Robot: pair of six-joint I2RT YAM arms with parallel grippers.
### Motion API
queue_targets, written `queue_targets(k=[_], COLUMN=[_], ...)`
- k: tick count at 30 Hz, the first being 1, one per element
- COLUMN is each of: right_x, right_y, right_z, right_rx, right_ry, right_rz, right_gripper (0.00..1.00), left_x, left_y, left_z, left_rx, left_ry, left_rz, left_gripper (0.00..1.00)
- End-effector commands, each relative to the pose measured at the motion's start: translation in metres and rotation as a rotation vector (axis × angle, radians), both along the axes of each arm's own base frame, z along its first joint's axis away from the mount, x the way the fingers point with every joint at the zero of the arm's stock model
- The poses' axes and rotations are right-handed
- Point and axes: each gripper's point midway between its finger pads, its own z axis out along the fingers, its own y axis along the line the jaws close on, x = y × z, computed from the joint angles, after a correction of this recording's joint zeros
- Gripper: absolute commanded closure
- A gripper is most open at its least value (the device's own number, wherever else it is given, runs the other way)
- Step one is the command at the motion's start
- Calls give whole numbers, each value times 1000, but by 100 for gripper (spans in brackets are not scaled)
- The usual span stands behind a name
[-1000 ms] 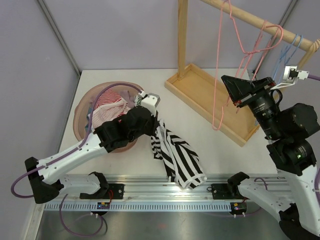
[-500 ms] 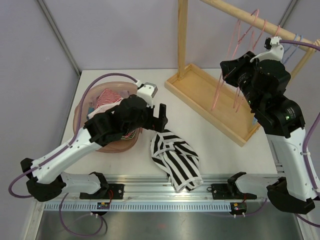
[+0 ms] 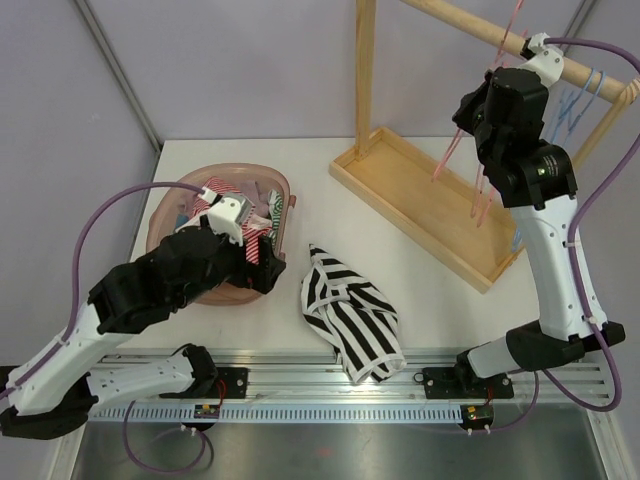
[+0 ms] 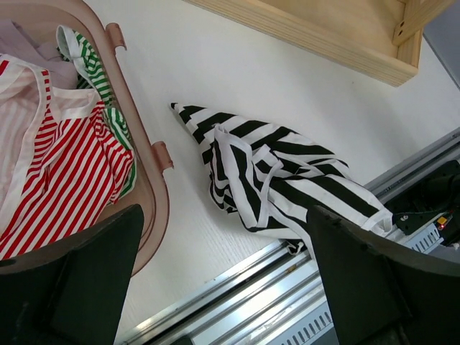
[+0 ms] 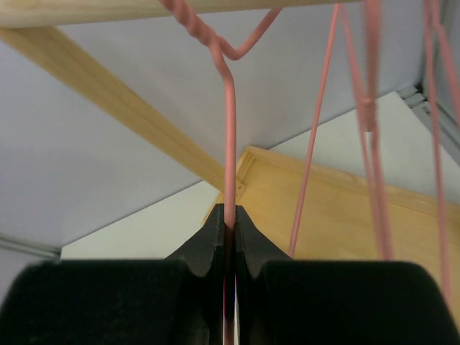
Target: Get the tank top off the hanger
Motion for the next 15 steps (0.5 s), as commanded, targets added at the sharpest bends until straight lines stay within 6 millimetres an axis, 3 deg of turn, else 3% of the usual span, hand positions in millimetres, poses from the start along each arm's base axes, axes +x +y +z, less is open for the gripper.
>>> queue_targets(k=[1,2,4,5,8,11,15], right_x=[-3,2,-2,-1,-11,-15,-24], right_y=[-22,-20,-21,-19,-20,-19,-19], right_z=[2,-13,-20,-34,-44,-53,-46], right_rx=[27,28,35,34,47,47,41], right_ry=[-26,-8,-8,17,19,22,6], right_rz=[-64,-68,-69,-62,-51,-39,-14], right_gripper=[100,100,100,100,100,100,96], left_x=[-4,-5,-3,-3,-1,-2,-1], left_y=[12,17,23,25,28,24,18], left_z=[3,2,1,1,-3,-6,-11], left_rx=[-1,-4,10,12,21,15,9], left_ry=[-31,-40,-53,-56,-62,-60,-56], left_rz=[4,13,33,40,53,39,25], left_gripper=[1,1,1,1,1,1,1])
